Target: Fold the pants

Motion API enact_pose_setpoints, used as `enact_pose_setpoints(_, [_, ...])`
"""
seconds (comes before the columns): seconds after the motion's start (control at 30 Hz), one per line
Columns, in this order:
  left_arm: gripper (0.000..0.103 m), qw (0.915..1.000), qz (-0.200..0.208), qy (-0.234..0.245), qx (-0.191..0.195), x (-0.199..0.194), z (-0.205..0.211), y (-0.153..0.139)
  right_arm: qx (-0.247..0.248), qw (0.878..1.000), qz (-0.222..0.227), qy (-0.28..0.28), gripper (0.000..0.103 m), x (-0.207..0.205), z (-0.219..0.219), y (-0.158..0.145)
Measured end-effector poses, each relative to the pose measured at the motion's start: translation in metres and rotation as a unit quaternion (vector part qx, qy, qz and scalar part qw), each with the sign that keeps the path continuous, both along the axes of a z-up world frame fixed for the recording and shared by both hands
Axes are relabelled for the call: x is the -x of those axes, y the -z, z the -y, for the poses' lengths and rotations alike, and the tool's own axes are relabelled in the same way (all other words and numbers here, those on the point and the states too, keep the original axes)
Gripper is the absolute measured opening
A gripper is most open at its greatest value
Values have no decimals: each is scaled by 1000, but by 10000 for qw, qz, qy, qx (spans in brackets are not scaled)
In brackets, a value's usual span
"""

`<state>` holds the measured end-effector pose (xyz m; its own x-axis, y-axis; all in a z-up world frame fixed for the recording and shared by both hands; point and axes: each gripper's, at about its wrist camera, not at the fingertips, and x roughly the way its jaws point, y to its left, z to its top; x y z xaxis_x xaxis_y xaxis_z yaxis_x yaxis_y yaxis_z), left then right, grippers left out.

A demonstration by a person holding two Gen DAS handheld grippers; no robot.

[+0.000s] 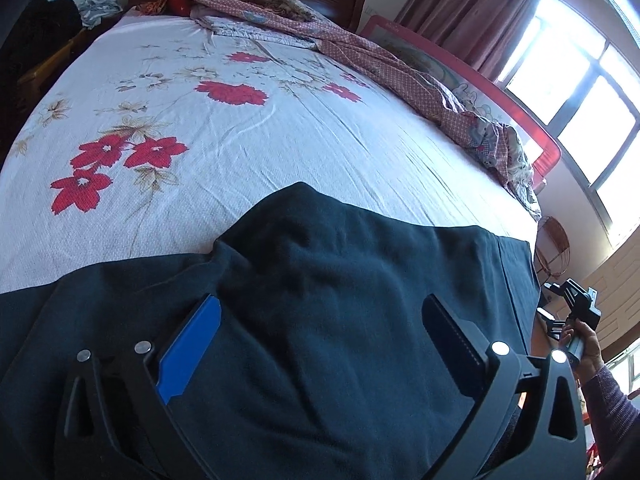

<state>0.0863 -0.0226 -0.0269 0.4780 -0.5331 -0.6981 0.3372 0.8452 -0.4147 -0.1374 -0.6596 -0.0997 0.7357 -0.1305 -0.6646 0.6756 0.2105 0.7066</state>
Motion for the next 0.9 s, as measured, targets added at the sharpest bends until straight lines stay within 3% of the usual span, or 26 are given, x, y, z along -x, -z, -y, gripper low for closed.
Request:
enact_pose_setpoints(0.13, [101,9999,6,3,132,4,-1,6,-499,9981,300,210,61,1,7,19])
enact_pose_setpoints(0.3, [101,9999,54,9,127,5,-1,8,-596,9937,941,99,61,-7,9,26])
enact_pose_setpoints(0.37, [101,9999,56,9,115,5,0,8,-731,9935,872,1,61,-15,10,33])
enact_pose_setpoints(0.43, [101,9999,51,8,141,5,-1,8,-867,9906,1054,34,38,-17,9,41])
enact_pose_setpoints(0.5, [101,9998,42,5,184,5,-2,8,-1000,9857,1347,180,24,-14,6,44])
enact_pose_setpoints(0.6, [101,9998,37,3,219,5,-3,8,-588,9935,957,158,12,-13,0,26])
enact_pose_setpoints(0.7, [101,9997,38,3,221,5,-3,8,176,9990,387,-124,11,-20,-6,-14])
enact_pose_setpoints(0.9, [101,9997,41,1,236,5,-3,7,1616,9829,-160,-868,10,-51,-32,-93])
